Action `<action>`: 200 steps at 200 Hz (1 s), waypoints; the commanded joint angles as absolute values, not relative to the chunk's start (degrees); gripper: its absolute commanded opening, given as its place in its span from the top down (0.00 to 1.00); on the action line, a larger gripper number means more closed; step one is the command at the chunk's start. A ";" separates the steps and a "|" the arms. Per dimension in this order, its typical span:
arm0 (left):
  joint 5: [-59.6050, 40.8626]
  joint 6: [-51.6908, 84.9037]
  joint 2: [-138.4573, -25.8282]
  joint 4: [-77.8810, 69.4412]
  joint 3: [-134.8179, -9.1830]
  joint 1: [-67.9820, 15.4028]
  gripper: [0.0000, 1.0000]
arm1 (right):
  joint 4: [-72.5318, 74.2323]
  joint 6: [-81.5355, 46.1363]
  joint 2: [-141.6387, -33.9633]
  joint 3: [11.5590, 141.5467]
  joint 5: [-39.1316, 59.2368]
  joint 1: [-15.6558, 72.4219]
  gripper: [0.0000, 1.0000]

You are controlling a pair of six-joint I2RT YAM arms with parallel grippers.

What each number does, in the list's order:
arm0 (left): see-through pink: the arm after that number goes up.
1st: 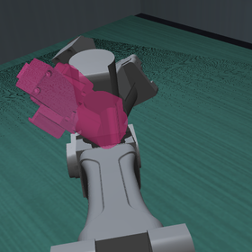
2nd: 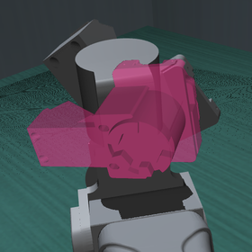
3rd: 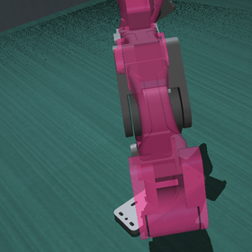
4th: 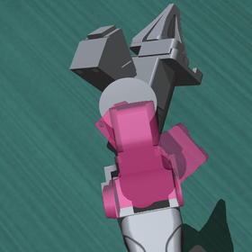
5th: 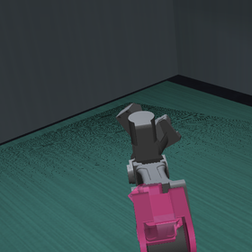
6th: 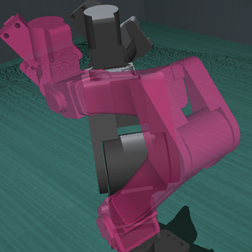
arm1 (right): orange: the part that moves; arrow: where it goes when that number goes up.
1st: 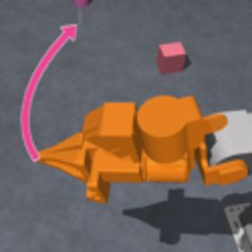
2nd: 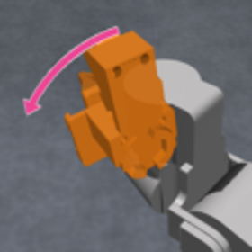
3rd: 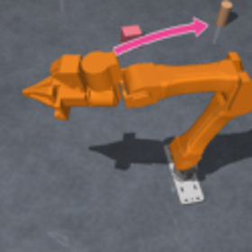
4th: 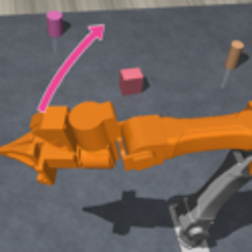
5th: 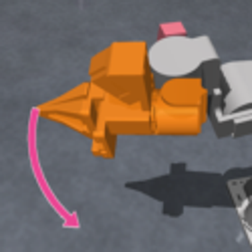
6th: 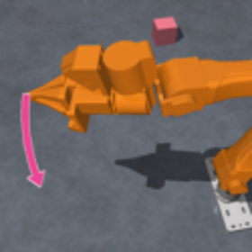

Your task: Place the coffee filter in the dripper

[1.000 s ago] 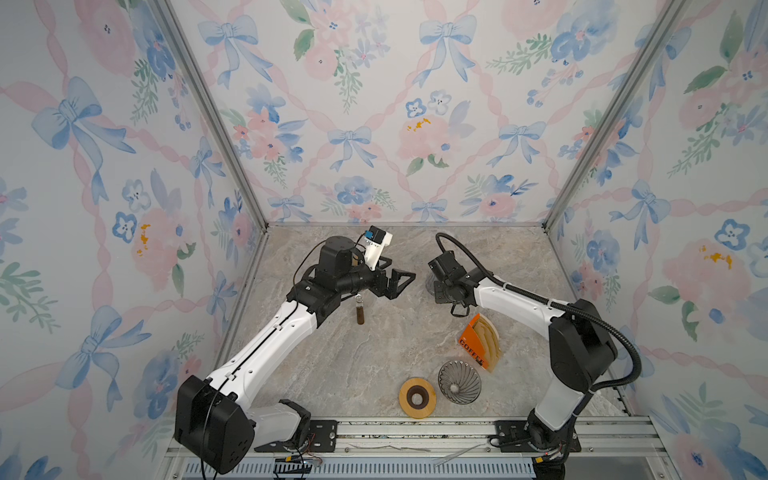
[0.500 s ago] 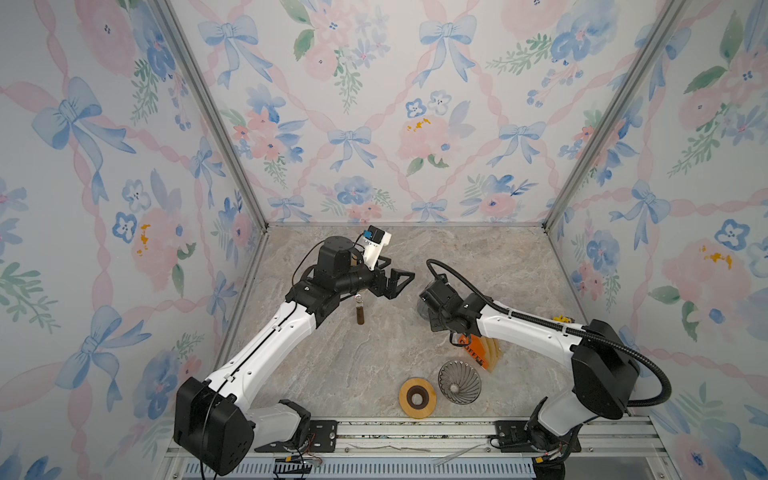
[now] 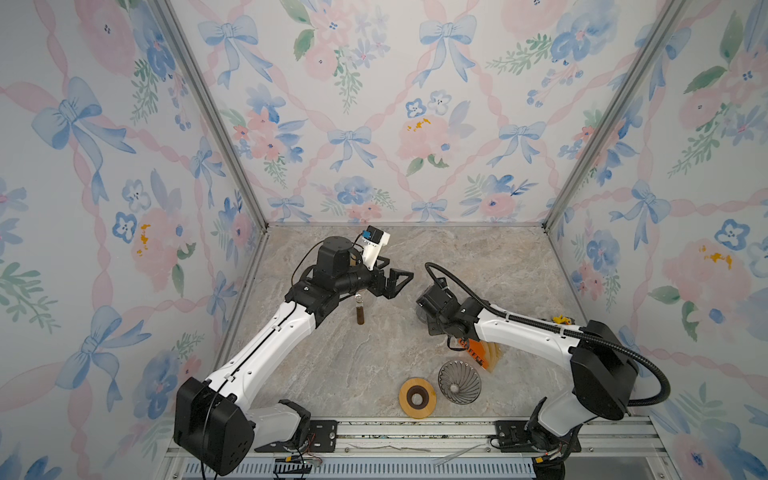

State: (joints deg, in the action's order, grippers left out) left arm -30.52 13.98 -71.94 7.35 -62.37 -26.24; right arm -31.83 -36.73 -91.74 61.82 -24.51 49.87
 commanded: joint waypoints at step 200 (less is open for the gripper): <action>-23.86 17.62 -68.46 11.51 -60.29 -27.73 0.02 | -35.50 -39.53 -69.92 59.59 -20.61 57.77 0.50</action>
